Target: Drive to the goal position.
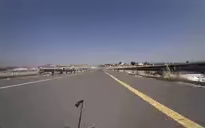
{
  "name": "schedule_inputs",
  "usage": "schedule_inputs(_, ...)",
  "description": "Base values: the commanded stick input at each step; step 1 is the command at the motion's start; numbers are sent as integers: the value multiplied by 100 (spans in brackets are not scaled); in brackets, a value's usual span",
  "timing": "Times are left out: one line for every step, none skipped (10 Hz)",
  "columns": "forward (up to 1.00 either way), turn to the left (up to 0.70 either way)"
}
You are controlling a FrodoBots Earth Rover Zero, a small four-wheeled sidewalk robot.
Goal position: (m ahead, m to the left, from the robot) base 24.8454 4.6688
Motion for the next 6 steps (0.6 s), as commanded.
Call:
schedule_inputs(100,0)
schedule_inputs(100,0)
schedule_inputs(100,0)
schedule_inputs(100,0)
schedule_inputs(100,0)
schedule_inputs(100,0)
